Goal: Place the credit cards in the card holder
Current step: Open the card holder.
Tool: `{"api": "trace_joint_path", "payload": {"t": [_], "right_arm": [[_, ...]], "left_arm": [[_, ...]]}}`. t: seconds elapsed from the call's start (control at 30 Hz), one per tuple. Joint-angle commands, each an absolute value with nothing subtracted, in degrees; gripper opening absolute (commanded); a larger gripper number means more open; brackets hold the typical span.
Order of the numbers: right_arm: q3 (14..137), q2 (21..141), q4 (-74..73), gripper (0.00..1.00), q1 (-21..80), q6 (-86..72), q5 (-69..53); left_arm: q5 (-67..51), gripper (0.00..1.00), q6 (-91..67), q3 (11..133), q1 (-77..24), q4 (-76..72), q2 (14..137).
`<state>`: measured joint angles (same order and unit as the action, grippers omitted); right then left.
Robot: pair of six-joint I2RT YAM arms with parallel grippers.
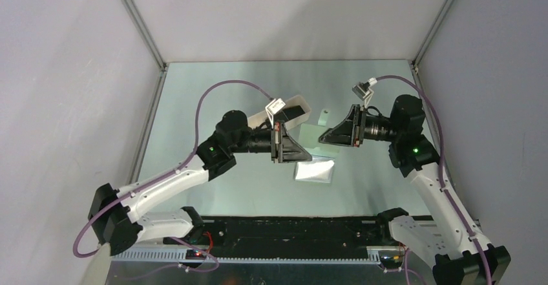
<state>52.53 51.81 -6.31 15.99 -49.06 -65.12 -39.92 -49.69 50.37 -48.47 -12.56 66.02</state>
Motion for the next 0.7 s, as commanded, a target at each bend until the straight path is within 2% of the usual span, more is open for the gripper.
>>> {"api": "trace_joint_path", "payload": {"t": [0.0, 0.07, 0.13, 0.2, 0.3, 0.4, 0.5, 0.63, 0.67], "right_arm": [[55.4, 52.1, -17.3, 0.53, 15.4, -40.3, -57.4], [55.5, 51.4, -21.6, 0.75, 14.4, -36.5, -55.3], [55.5, 50.8, -26.0, 0.86, 13.1, -32.7, -54.4], [55.4, 50.6, -29.7, 0.90, 11.4, -30.0, -55.6], [53.6, 50.4, -29.7, 0.92, 9.9, -29.6, -60.2], [50.6, 49.3, -22.6, 0.92, 10.3, -35.8, -65.6], [48.3, 49.0, -14.4, 0.90, 13.1, -41.5, -66.1], [48.2, 51.9, -9.0, 0.70, 18.6, -45.4, -65.0], [48.2, 52.4, -8.2, 0.57, 19.4, -45.9, -64.9]], "left_arm": [[-40.0, 0.00, -55.1, 51.5, -49.7, -21.0, 65.6], [-36.9, 0.00, -57.1, 50.1, -49.4, -21.2, 64.1], [-33.9, 0.00, -59.3, 48.6, -48.8, -21.3, 62.3], [-31.4, 0.00, -61.4, 47.3, -48.0, -21.3, 60.7], [-29.8, 0.00, -63.2, 46.2, -47.3, -21.6, 59.2], [-31.6, 0.00, -63.7, 46.6, -47.3, -21.6, 59.8], [-32.8, 0.00, -63.9, 47.2, -47.3, -22.0, 60.9], [-33.3, 0.00, -63.8, 47.5, -47.4, -22.1, 61.6], [-33.6, 0.00, -63.8, 47.5, -47.3, -22.1, 61.6]]}}
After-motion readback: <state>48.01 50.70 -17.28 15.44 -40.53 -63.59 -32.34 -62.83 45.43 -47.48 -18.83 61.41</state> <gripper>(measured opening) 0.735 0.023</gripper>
